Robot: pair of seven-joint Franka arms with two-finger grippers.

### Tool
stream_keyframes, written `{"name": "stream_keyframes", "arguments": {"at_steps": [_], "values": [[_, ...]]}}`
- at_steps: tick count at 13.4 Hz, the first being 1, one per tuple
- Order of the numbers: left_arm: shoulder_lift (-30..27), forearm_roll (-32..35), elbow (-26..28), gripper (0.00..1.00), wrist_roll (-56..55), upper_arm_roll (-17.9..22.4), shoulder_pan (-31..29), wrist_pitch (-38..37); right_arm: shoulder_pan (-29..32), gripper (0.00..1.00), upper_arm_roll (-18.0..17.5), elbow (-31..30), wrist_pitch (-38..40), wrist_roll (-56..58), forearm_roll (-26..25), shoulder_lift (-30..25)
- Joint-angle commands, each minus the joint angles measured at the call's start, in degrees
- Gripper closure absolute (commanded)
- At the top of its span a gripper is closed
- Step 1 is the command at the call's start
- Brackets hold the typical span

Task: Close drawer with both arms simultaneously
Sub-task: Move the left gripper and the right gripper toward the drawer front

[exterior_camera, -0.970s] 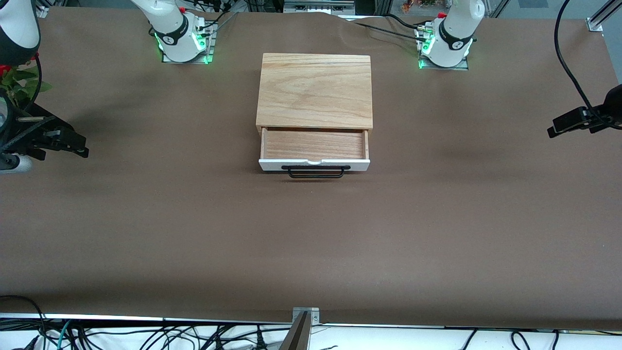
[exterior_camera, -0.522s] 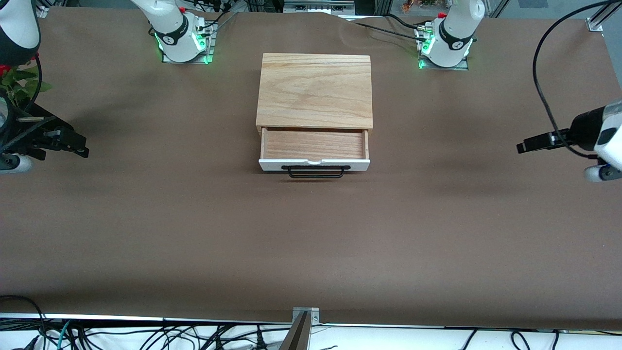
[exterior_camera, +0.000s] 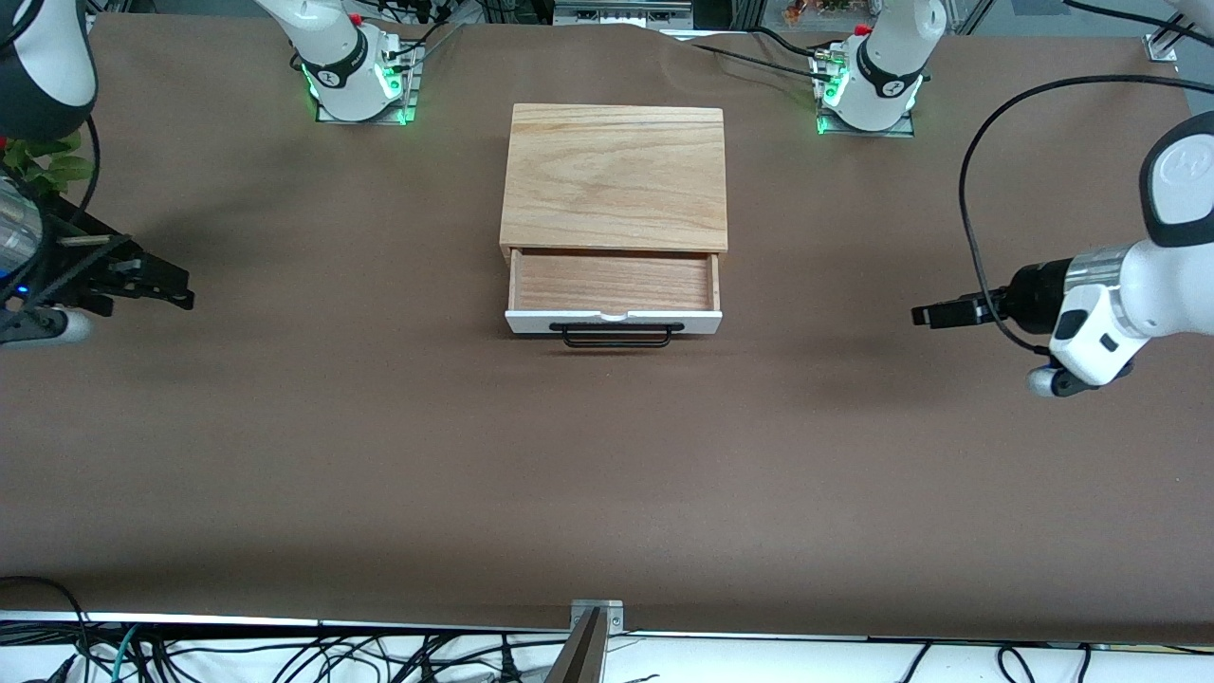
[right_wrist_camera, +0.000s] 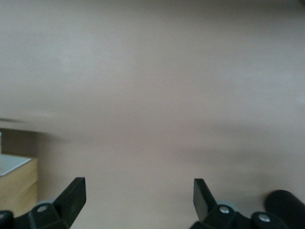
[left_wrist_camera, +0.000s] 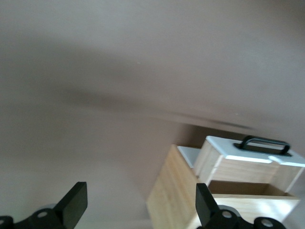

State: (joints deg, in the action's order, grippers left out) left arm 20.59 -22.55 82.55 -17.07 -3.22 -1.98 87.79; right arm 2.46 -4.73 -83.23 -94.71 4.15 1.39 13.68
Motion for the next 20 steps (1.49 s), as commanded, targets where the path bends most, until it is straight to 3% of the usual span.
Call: {"name": "stream_keyframes", "arguments": {"at_steps": [1, 4, 6, 8, 13, 20], "values": [[2.61, -2.32, -1.69, 0.0, -2.27, 0.23, 2.23, 2.98, -3.05, 0.0, -0.01, 0.17, -1.26, -0.63, 2.66, 3.18], [6.03, -7.74, -1.69, 0.0, -2.26, 0.23, 5.57, 10.36, -8.77, 0.0, -0.1, 0.18, -7.05, -0.72, 3.01, 7.84], [6.92, -12.5, -1.61, 0.0, -2.27, 0.23, 6.45, 13.1, -12.02, 0.0, -0.1, 0.18, -11.97, -0.63, 7.55, 11.53], [7.01, -12.87, -1.61, 0.0, -2.27, 0.23, 8.56, 16.43, -15.09, 0.0, -0.01, 0.18, -16.71, -0.63, 11.17, 14.52], [11.84, -12.96, -0.91, 0.0, -3.49, 0.32, 15.94, 25.32, -21.34, 0.0, -0.01, 0.18, -23.68, -1.24, 13.46, 19.71], [15.98, -12.61, 1.56, 0.0, -4.98, 0.23, 21.93, 23.75, -27.24, 0.0, -0.1, 0.26, -23.77, -7.31, 15.48, 22.53]]}}
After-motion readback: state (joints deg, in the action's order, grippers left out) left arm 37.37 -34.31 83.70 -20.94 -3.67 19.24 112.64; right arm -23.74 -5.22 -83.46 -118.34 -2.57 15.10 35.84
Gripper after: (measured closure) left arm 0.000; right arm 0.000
